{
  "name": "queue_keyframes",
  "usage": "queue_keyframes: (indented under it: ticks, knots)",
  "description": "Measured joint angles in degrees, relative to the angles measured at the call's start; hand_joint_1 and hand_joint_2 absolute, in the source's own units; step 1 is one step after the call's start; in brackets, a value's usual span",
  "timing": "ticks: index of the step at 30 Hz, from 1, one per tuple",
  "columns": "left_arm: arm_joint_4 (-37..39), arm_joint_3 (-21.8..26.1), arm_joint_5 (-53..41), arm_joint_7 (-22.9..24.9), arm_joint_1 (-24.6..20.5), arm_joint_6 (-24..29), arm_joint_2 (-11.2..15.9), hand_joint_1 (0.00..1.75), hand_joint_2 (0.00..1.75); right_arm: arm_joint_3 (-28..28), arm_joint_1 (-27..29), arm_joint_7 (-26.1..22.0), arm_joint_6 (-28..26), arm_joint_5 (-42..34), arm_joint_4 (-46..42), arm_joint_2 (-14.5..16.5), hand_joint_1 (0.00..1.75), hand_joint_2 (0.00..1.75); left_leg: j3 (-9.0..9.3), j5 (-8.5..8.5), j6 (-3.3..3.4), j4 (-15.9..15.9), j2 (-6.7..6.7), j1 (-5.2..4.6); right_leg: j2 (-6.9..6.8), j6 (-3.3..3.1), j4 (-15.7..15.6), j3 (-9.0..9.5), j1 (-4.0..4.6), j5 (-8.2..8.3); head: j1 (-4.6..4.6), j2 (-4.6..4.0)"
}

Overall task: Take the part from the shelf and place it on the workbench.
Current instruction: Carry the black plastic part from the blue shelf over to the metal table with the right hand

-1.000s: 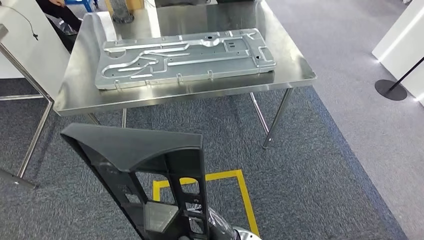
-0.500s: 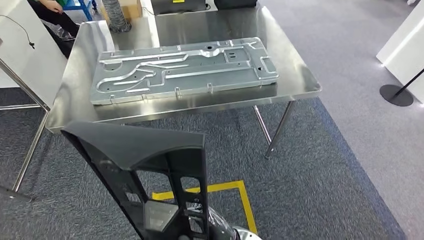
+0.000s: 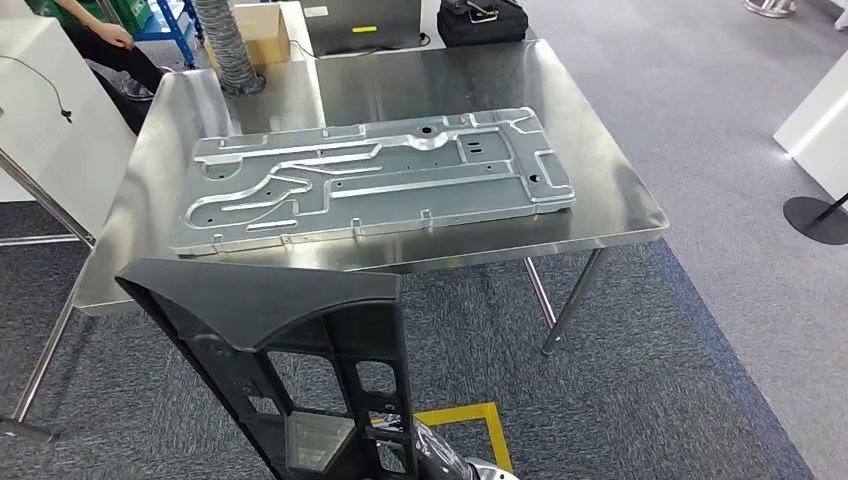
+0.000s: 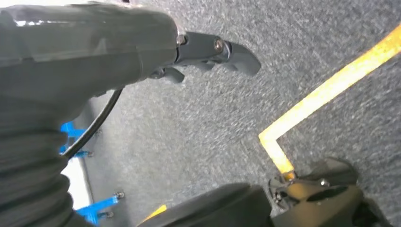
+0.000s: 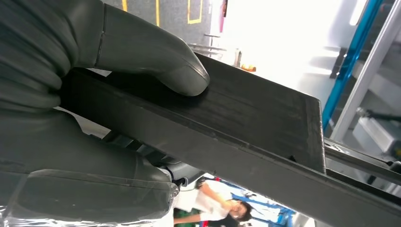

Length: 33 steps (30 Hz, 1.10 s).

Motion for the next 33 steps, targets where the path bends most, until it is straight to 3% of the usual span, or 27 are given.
queue_keyframes:
  ticks: [2,3,4,5,6,8,9,10,11,13,14,15,17,19,22,23,24,26,28,29,33]
  knots:
    - [0.0,0.0,0.0,0.1,-0.1,0.0,0.2,0.0,1.75,0.1,-0.1,0.0,0.0,-0.1,-0.2,0.2,1.68,1.75,0.09,2.22,-0.69,2.9,0.17,-0.1,0.61,-0.88,-0.2,2.06,-0.19,-1.85,-0.03,0.01]
    - [-0.1,0.0,0.0,0.2,-0.1,0.0,0.3,0.0,1.75,0.1,-0.2,0.0,0.0,-0.1,-0.2,0.2,1.68,1.75,-1.89,3.39,-1.01,6.8,0.18,-0.05,0.76,-1.33,-0.5,3.27,-0.24,-2.64,-0.05,0.01]
    - [-0.1,0.1,0.0,0.2,-0.3,0.0,0.4,0.0,1.75,0.2,-0.2,0.0,0.0,-0.2,-0.2,0.3,1.68,1.75,-4.53,3.35,-1.21,11.3,0.19,-0.02,0.79,-1.72,-0.7,4.5,-0.17,-3.41,-0.05,0.01]
    - [-0.1,0.1,0.1,0.1,-0.5,0.0,0.4,0.0,1.75,0.2,-0.2,0.0,0.0,-0.2,-0.2,0.3,1.68,1.75,-7.37,2.12,-1.31,15.5,0.21,-0.03,0.76,-2.05,-0.9,5.59,-0.02,-4.34,-0.05,0.0]
    - [-0.1,0.1,0.3,0.0,-0.8,-0.1,0.4,0.0,1.75,0.2,-0.2,0.0,0.0,-0.2,-0.2,0.3,1.68,1.75,-10.09,-0.6,-1.29,18.4,0.22,-0.1,0.76,-2.34,-0.9,6.69,0.16,-5.3,-0.05,0.0]
    - [-0.1,0.1,0.5,-0.2,-1.2,-0.1,0.3,0.0,1.75,0.2,-0.1,0.0,0.1,-0.2,-0.2,0.2,1.68,1.75,-13.64,-6.32,-0.92,20.1,0.24,-0.29,0.83,-2.75,-0.9,8.97,0.56,-7.06,-0.05,0.0]
    - [-0.1,0.1,0.6,-0.3,-1.4,0.0,0.3,0.0,1.75,0.2,-0.1,0.0,0.1,-0.2,-0.1,0.2,1.68,1.75,-14.71,-7.55,-0.55,19.1,0.24,-0.46,0.88,-2.93,-0.9,10.19,0.82,-7.88,-0.04,-0.01]
    - [-0.1,0.2,0.6,-0.3,-1.5,0.0,0.3,0.0,1.75,0.3,-0.1,0.0,0.1,-0.2,-0.1,0.2,1.68,1.75,-15.3,-6.66,-0.03,17.2,0.25,-0.68,0.93,-3.06,-0.9,11.31,1.11,-8.53,-0.04,-0.01]
    - [-0.1,0.2,0.6,-0.4,-1.5,0.0,0.3,0.0,1.75,0.3,-0.1,0.0,0.1,-0.2,-0.1,0.2,1.68,1.75,-15.65,-3.65,0.78,14.5,0.28,-1.02,0.93,-3.16,-0.9,12.31,1.39,-9.1,-0.04,-0.01]
    - [-0.1,0.2,0.6,-0.8,-1.5,0.0,0.3,0.0,1.75,0.4,-0.2,0.0,0.1,-0.2,0.0,0.2,1.68,1.75,-16.33,4.32,2.62,9.5,0.15,-2.14,1.03,-3.09,-0.7,13.64,1.9,-10.05,-0.07,-0.01]
    - [-0.1,0.3,0.7,-1.1,-1.5,0.0,0.3,0.0,1.75,0.4,-0.2,-0.1,0.0,-0.1,0.1,0.2,1.68,1.75,-16.59,7.28,3.14,8.0,0.07,-2.53,1.12,-2.97,-0.6,13.89,2.04,-10.52,-0.1,-0.01]
    - [-0.1,0.3,0.6,-1.4,-1.6,0.0,0.3,0.0,1.75,0.5,-0.2,-0.1,-0.1,-0.1,0.1,0.2,1.68,1.75,-16.79,8.62,3.32,7.3,-0.06,-2.78,1.25,-2.82,-0.5,14.03,2.11,-10.89,-0.13,-0.01]
    - [-0.1,0.3,0.5,-1.8,-1.7,0.0,0.2,0.0,1.75,0.5,-0.3,-0.2,-0.6,0.3,-0.2,0.2,1.68,1.75,-16.43,9.3,3.07,6.3,-0.06,-2.4,1.4,-2.51,-0.5,14.08,2.22,-11.45,-0.16,-0.01]
    - [-0.1,0.3,0.4,-2.0,-1.6,0.0,0.0,0.0,1.75,0.4,-0.3,-0.2,-1.7,1.1,-0.5,0.1,1.68,1.75,-15.83,9.69,3.09,5.2,0.01,-1.82,1.35,-1.77,1.6,12.93,2.2,-12.78,-0.15,-0.01]
    - [-0.1,0.4,0.4,-2.5,-1.3,0.0,-0.1,0.0,1.75,-0.1,-0.1,0.1,-3.6,2.8,-0.5,-0.3,1.68,1.75,-15.43,9.4,3.03,4.8,0.03,-1.33,1.18,-0.3,12.4,6.22,1.06,-16.54,-0.14,-0.01]
    - [-0.1,0.4,0.4,-2.6,-1.2,0.0,-0.1,0.0,1.75,-0.4,0.0,0.2,-4.2,3.5,-0.6,-0.5,1.68,1.75,-15.19,9.06,2.91,4.8,-0.01,-1.21,1.1,0.13,15.0,4.11,0.59,-16.5,-0.14,-0.01]
    - [-0.1,0.4,0.4,-2.8,-1.1,0.1,-0.1,0.0,1.75,-0.8,0.0,0.4,-4.8,4.3,-0.6,-0.8,1.68,1.75,-14.78,8.66,2.73,4.8,-0.09,-1.07,1.02,0.48,15.3,3.13,0.22,-15.19,-0.15,-0.01]
    - [-0.1,0.4,0.1,-3.0,-1.0,0.1,-0.1,0.0,1.75,-2.0,0.0,0.9,-5.8,5.9,-1.1,-1.4,1.68,1.75,-13.48,7.61,2.22,4.9,-0.22,-0.73,0.84,0.98,9.5,4.3,-0.27,-9.66,-0.14,-0.01]
    - [-0.1,0.4,-0.3,-3.1,-0.8,0.1,-0.2,0.0,1.75,-3.4,-0.2,1.5,-6.3,7.2,-1.9,-2.3,1.68,1.75,-12.58,6.48,1.53,5.0,-0.19,-0.57,0.71,0.9,2.9,6.73,-0.26,-6.24,-0.14,0.0]
    - [-0.1,0.4,-0.5,-3.2,-0.7,0.1,-0.2,0.0,1.75,-4.1,-0.4,1.8,-6.4,7.6,-2.4,-2.6,1.68,1.75,-12.49,6.09,1.21,5.0,-0.14,-0.56,0.67,0.6,1.1,7.43,-0.14,-6.02,-0.13,0.0]
    - [-0.1,0.4,-0.9,-3.4,-0.8,0.1,-0.1,0.0,1.75,-7.5,-1.3,2.7,-6.9,8.3,-4.5,-4.3,1.68,1.75,-12.38,5.0,0.2,5.1,0.09,-0.59,0.75,-0.84,-0.4,8.15,-0.12,-7.45,-0.13,-0.01]
